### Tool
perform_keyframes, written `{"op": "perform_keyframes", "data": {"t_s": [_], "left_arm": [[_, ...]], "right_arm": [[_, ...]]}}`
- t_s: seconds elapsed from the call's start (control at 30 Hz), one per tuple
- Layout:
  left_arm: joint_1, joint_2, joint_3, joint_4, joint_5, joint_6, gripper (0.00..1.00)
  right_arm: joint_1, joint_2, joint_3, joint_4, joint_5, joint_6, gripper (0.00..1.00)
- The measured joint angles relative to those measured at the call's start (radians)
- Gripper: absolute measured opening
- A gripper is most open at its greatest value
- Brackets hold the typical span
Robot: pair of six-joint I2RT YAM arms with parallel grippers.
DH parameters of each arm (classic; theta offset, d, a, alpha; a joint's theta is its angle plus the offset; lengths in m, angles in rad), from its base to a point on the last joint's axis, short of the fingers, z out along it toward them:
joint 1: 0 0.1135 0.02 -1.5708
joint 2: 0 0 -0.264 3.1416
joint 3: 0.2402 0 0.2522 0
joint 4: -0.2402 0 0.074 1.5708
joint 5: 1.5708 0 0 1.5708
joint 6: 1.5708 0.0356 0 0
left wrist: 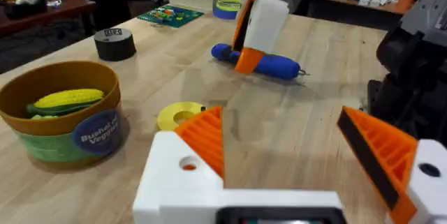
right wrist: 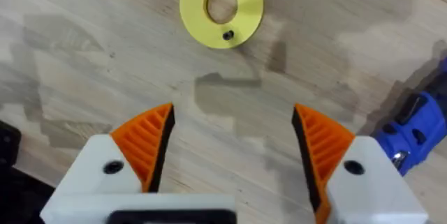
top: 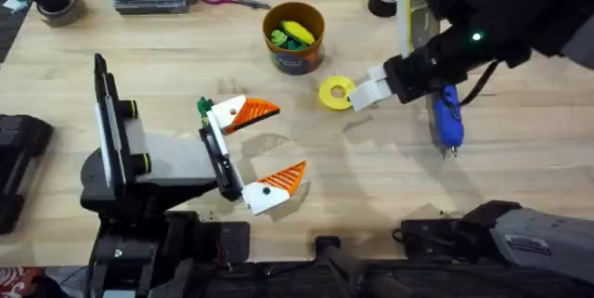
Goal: Pick up the gripper from the table and insert it into the empty holder that is missing its gripper. Then pick up a screw, insert it into the mounting hole, and use the screwdriver to tighten it. Finally, clean up the table by picking up the vegetable and placing it into the bucket.
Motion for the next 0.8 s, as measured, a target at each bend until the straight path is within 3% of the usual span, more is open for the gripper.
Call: {"op": "perform_keyframes", "data": {"t_s": [0.3, 0.8], "left_arm": [[0.000, 0.000, 0.000, 0.000, 0.000, 0.000, 0.985], [0.000, 0.000, 0.000, 0.000, 0.000, 0.000, 0.985]], "right_arm": [[0.050, 0.062, 0.000, 0.035, 0.072, 0.047, 0.997], [0.052, 0.204, 0.000, 0.147, 0.101, 0.098, 0.996]]}}
